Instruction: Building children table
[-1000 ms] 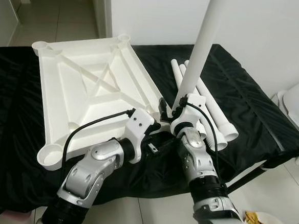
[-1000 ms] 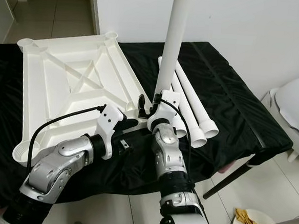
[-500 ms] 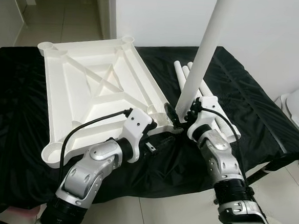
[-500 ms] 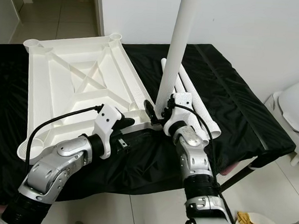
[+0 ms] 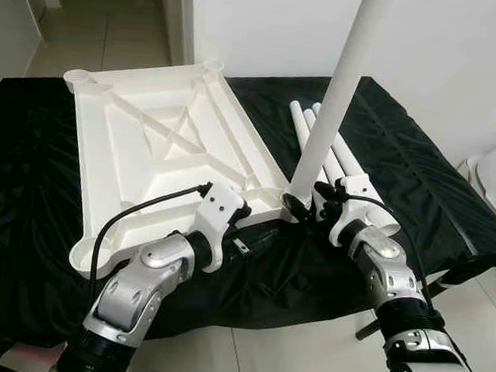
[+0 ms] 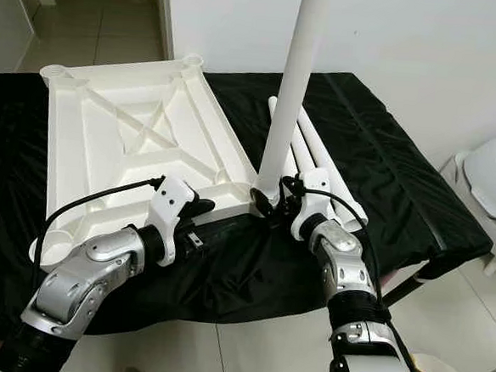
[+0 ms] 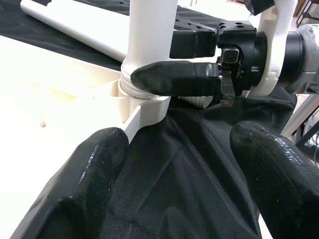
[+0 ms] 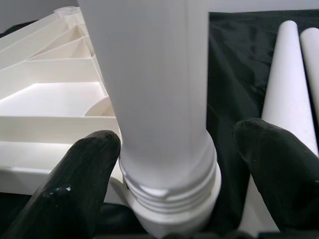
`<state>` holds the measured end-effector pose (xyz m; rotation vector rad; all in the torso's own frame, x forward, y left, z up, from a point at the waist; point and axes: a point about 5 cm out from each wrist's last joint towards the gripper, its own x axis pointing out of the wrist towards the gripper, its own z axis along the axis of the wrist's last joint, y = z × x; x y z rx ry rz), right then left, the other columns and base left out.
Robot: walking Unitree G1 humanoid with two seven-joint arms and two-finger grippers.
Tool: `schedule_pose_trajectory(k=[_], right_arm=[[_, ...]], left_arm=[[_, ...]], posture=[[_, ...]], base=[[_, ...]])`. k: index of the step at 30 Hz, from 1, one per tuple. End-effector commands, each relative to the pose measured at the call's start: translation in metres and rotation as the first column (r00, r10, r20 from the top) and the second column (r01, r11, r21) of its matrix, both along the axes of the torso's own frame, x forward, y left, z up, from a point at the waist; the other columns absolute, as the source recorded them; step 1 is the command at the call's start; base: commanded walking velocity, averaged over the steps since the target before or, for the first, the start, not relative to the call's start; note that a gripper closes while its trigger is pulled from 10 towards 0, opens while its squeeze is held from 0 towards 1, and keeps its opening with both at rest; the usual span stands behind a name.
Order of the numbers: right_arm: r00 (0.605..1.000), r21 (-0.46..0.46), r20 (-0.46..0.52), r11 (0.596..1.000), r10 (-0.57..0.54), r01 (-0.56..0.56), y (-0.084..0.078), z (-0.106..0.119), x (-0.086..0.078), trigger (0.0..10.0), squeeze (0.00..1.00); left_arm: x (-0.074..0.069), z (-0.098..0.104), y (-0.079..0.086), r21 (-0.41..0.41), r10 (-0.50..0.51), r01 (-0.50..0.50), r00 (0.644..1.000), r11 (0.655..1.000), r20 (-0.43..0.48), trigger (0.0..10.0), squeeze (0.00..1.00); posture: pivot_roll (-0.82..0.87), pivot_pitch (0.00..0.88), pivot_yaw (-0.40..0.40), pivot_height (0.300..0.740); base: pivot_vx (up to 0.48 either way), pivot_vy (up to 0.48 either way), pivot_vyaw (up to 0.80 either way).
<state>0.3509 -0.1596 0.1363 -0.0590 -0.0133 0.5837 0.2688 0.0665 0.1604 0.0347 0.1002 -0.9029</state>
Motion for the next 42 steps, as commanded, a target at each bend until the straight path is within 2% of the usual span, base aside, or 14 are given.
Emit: schedule_pose_trajectory(k=[1,7,11,14,16,17,19,28,30,35,42], right_arm=[[1.0,-0.014,0.009,1.0,0.014,-0.014,0.0,0.002,0.001,10.0,0.0],[0.995,0.006,0.081,0.998,0.063,-0.064,0.008,0.017,0.01,10.0,0.0],[0.994,0.006,0.089,0.998,0.068,-0.069,0.008,0.019,0.011,10.0,0.0],[0.991,-0.025,0.067,0.993,0.116,-0.114,0.011,0.016,0.012,10.0,0.0],[0.989,-0.031,0.053,0.99,0.137,-0.135,0.012,0.014,0.011,10.0,0.0],[0.977,-0.033,0.019,0.977,0.214,-0.213,0.016,0.009,0.006,10.0,0.0],[0.961,-0.031,-0.002,0.961,0.275,-0.275,0.021,0.006,0.001,10.0,0.0],[0.938,0.009,0.009,0.938,0.347,-0.347,0.029,0.008,-0.004,10.0,0.0],[0.923,0.014,0.015,0.923,0.385,-0.385,0.033,0.01,-0.007,10.0,0.0],[0.909,0.024,0.016,0.908,0.418,-0.418,0.035,0.012,-0.009,10.0,0.0],[0.936,-0.001,0.033,0.936,0.351,-0.351,0.029,0.012,-0.004,10.0,0.0]], left_arm=[[-0.002,-0.001,0.002,0.004,0.001,-0.001,1.0,1.0,-0.011,10.0,0.0],[-0.003,0.0,0.002,0.001,0.004,-0.004,1.0,1.0,-0.012,10.0,0.0],[-0.003,0.0,0.002,0.0,0.004,-0.004,1.0,1.0,-0.013,10.0,0.0],[-0.003,0.0,0.002,0.0,0.006,-0.006,1.0,1.0,-0.012,10.0,0.0],[-0.004,0.0,0.003,0.0,0.007,-0.007,1.0,1.0,-0.012,10.0,0.0],[-0.004,0.0,0.004,0.002,0.008,-0.008,1.0,1.0,-0.014,10.0,0.0],[-0.003,0.0,0.005,0.003,0.011,-0.011,1.0,1.0,-0.014,10.0,0.0],[-0.002,0.0,0.004,0.001,0.012,-0.012,1.0,1.0,-0.013,10.0,0.0],[-0.001,0.0,0.004,0.003,0.01,-0.01,1.0,1.0,-0.012,10.0,0.0],[-0.001,0.0,0.005,0.005,0.007,-0.007,1.0,1.0,-0.012,10.0,0.0],[0.0,0.0,0.004,0.006,0.006,-0.006,1.0,1.0,-0.011,10.0,0.0]], posture=[[-0.05,0.056,0.0,0.74],[-0.04,0.06,-0.006,0.74],[-0.04,0.06,-0.006,0.74],[-0.04,0.06,-0.009,0.74],[-0.04,0.06,-0.009,0.74],[-0.04,0.061,-0.01,0.74],[-0.04,0.061,-0.01,0.74],[-0.05,0.058,-0.008,0.74],[-0.05,0.056,-0.005,0.74],[-0.05,0.055,-0.003,0.74],[-0.05,0.053,-0.002,0.74]], base=[[0.0,0.0,0.0],[0.0,0.0,0.0],[0.0,0.0,0.0],[0.0,0.0,0.0],[0.0,0.0,0.0],[0.0,0.0,0.0],[0.0,0.0,0.0],[0.0,0.0,0.0],[0.0,0.0,0.0],[0.0,0.0,0.0],[0.0,0.0,0.0]])
